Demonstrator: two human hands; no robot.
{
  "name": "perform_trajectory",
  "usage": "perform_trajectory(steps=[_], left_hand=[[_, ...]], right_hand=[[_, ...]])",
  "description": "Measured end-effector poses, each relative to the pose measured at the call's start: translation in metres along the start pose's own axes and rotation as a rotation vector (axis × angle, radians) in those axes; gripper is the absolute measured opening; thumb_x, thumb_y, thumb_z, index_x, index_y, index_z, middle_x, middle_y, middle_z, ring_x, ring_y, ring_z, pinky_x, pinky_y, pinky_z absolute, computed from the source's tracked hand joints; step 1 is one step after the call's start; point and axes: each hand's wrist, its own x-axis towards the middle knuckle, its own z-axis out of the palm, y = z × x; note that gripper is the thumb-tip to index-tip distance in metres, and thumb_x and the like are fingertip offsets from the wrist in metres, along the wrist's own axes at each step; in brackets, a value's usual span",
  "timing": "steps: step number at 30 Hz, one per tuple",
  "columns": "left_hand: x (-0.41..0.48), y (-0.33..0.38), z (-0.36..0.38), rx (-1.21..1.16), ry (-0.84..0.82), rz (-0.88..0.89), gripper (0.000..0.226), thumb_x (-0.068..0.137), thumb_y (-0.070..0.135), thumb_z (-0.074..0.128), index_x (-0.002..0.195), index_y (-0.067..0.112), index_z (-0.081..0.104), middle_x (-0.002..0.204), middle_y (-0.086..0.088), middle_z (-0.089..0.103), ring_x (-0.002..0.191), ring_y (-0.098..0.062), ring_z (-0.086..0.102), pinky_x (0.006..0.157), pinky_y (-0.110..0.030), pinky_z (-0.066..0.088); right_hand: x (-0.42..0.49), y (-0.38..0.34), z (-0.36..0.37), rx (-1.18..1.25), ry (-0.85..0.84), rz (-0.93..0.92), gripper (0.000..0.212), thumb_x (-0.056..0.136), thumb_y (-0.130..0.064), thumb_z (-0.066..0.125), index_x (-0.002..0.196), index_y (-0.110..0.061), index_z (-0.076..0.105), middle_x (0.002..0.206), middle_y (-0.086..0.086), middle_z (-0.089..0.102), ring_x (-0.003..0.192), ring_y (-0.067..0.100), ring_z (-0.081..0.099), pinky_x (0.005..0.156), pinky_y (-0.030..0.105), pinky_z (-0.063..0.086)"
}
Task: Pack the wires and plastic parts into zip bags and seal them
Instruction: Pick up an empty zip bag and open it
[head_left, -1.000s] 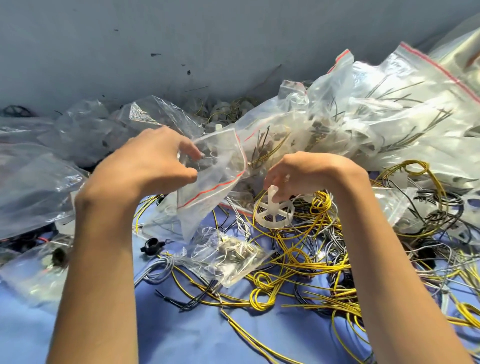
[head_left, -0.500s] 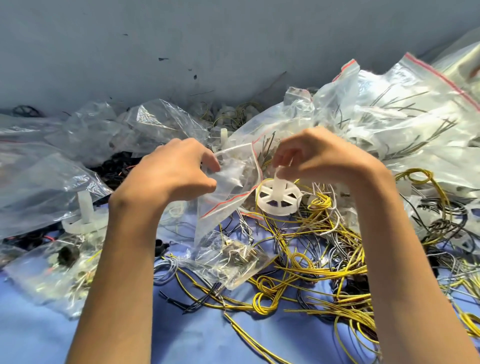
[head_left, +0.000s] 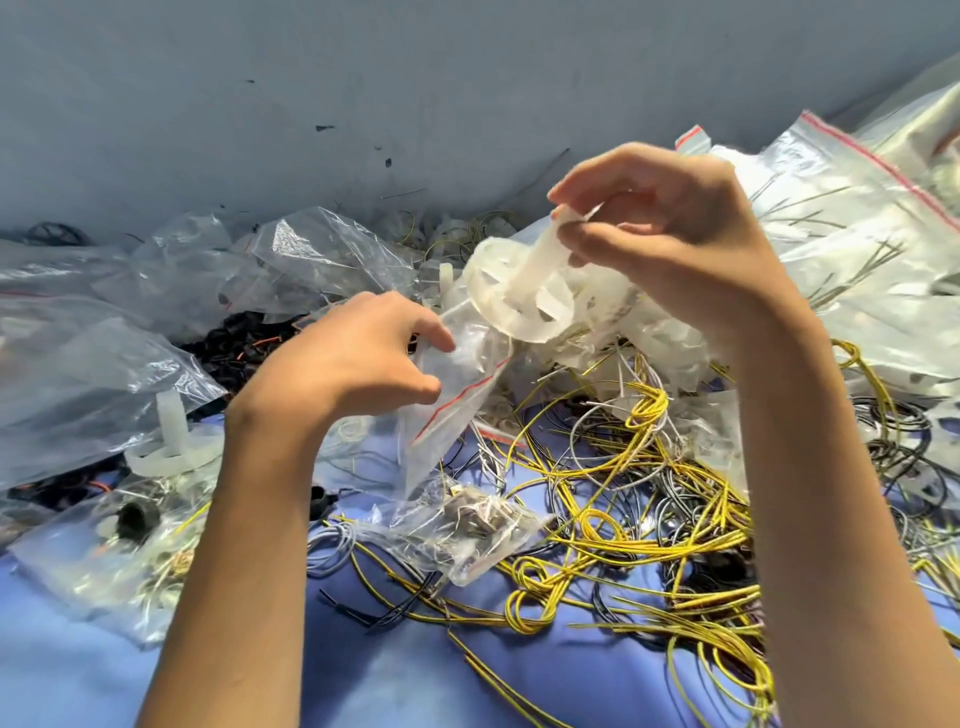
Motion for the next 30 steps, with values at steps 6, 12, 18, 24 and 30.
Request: perform_trajectory(steps=[6,12,18,24,30], left_hand=[[0.001,0.004,0.002,0.002,-0.048,0.049,0.016,0.068,0.019,0.073,0.073,0.03,0.063,0.069,-0.009,0.063,0.062,-0.019,0.055,0.054,-0.025,0.042],[-0.001,0.005,-0.002,-0.114,-0.028,0.0,0.039,0.07,0.012,0.073,0.105,0.028,0.067,0.055,0.016,0.049,0.042,0.009,0.048,0.04,-0.005,0.032],[-0.005,0.021,0.0,-0.129,-0.014,0.096,0.03,0.07,0.01,0.066,0.096,0.026,0.066,0.053,0.01,0.047,0.044,0.009,0.046,0.041,-0.007,0.032],[-0.004,0.018,-0.002,-0.157,0.073,0.083,0.025,0.072,0.008,0.062,0.088,0.026,0.065,0.047,0.01,0.045,0.045,0.005,0.045,0.042,-0.008,0.033],[-0.003,0.018,-0.004,-0.277,0.221,0.055,0.025,0.075,0.007,0.059,0.09,0.025,0.066,0.044,0.028,0.048,0.044,0.008,0.044,0.043,-0.006,0.031]], right_hand=[[0.0,0.004,0.013,-0.12,-0.24,0.083,0.011,0.081,-0.005,0.067,0.088,-0.014,0.069,0.077,0.003,0.07,0.068,0.011,0.066,0.069,0.034,0.054],[0.002,0.009,0.017,-0.29,-0.333,0.15,0.011,0.081,-0.009,0.069,0.088,-0.016,0.073,0.072,-0.002,0.071,0.068,0.015,0.069,0.067,0.033,0.054],[0.003,0.003,0.036,-0.423,-0.394,0.087,0.009,0.081,-0.013,0.069,0.089,-0.013,0.074,0.071,-0.003,0.068,0.061,0.004,0.057,0.057,0.015,0.042],[0.005,0.006,0.05,-0.487,-0.401,0.045,0.012,0.083,-0.018,0.071,0.093,-0.012,0.073,0.073,-0.007,0.064,0.062,0.006,0.055,0.06,0.013,0.041],[0.007,0.005,0.059,-0.532,-0.307,-0.029,0.017,0.085,-0.017,0.068,0.1,-0.009,0.071,0.087,0.0,0.069,0.07,0.009,0.054,0.07,0.023,0.044]])
